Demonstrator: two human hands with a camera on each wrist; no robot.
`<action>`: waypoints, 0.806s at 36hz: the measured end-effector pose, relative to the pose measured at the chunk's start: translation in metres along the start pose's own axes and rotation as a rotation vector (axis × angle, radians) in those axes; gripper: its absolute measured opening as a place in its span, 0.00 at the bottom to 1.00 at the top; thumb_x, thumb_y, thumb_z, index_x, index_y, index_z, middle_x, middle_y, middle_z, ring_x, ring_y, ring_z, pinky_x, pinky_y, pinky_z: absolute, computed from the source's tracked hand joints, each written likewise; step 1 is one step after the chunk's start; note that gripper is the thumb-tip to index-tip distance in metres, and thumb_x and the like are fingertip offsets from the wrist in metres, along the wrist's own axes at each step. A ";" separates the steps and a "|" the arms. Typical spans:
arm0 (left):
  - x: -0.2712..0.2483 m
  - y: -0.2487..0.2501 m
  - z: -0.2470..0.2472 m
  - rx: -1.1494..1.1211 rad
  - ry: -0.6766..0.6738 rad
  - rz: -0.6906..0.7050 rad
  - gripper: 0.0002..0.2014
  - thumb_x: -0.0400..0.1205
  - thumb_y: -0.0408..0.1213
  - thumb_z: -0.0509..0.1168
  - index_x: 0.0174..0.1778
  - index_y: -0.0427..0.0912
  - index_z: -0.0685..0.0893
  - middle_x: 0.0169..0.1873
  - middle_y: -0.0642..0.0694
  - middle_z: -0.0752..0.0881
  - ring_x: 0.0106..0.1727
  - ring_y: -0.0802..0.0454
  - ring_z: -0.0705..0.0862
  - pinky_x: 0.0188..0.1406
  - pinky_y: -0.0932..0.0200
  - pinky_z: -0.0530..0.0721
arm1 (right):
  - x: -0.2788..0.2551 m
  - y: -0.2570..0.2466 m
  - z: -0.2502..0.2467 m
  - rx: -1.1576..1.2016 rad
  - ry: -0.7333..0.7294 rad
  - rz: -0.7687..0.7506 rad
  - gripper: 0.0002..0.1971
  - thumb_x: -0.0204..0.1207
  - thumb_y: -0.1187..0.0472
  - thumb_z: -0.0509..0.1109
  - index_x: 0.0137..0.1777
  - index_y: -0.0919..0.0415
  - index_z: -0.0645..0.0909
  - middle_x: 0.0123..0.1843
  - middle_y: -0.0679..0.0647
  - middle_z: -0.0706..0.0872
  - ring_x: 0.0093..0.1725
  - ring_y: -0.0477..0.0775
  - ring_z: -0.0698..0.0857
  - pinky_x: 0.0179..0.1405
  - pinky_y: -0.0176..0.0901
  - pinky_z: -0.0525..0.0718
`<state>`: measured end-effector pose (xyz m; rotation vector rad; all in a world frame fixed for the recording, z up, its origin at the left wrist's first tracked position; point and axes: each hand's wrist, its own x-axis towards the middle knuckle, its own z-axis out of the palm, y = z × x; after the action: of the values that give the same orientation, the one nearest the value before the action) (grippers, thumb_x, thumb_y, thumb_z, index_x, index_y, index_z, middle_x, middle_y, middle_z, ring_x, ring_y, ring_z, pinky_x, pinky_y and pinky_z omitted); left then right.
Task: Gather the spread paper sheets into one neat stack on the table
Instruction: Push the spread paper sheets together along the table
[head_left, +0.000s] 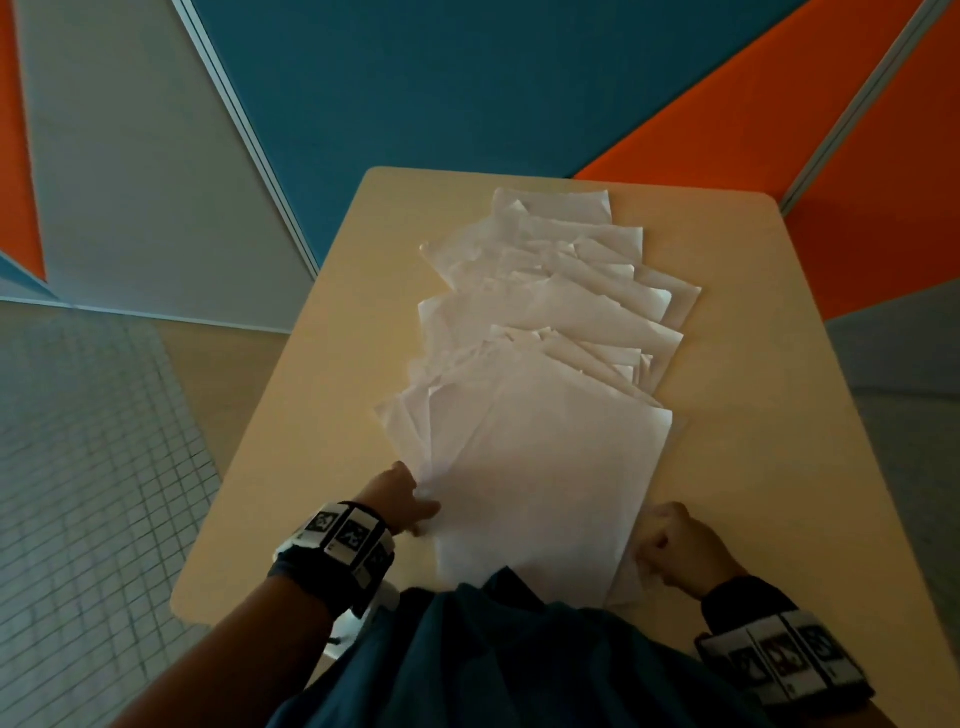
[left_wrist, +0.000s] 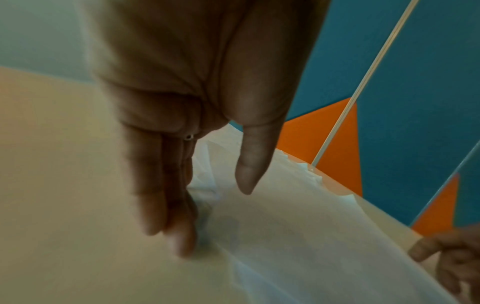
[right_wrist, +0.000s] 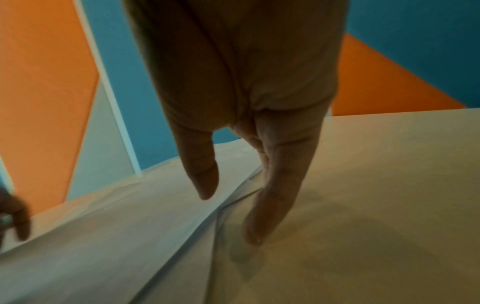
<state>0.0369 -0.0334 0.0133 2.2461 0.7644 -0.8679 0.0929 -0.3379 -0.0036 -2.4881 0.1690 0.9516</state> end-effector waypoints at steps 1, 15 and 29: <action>-0.001 -0.001 -0.002 0.017 0.012 -0.021 0.28 0.80 0.42 0.66 0.69 0.27 0.67 0.62 0.30 0.84 0.56 0.39 0.87 0.54 0.49 0.85 | 0.001 0.001 -0.003 0.006 0.024 0.032 0.24 0.75 0.65 0.68 0.68 0.72 0.68 0.57 0.71 0.84 0.51 0.66 0.85 0.50 0.52 0.85; -0.015 0.023 0.012 0.400 -0.026 0.088 0.25 0.86 0.44 0.53 0.71 0.26 0.72 0.71 0.31 0.76 0.73 0.39 0.75 0.71 0.52 0.72 | 0.007 -0.004 0.004 -0.012 -0.027 0.006 0.16 0.73 0.59 0.73 0.51 0.64 0.69 0.55 0.69 0.83 0.48 0.66 0.87 0.37 0.50 0.86; 0.036 0.033 -0.018 -0.282 0.296 -0.240 0.49 0.76 0.49 0.70 0.80 0.26 0.48 0.82 0.27 0.48 0.82 0.31 0.55 0.81 0.41 0.58 | 0.052 -0.031 -0.013 0.115 0.266 0.027 0.29 0.72 0.61 0.72 0.71 0.68 0.68 0.70 0.71 0.70 0.69 0.71 0.70 0.70 0.58 0.72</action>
<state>0.0889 -0.0314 0.0088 2.0784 1.2310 -0.4960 0.1488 -0.3137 -0.0172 -2.5015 0.3342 0.5990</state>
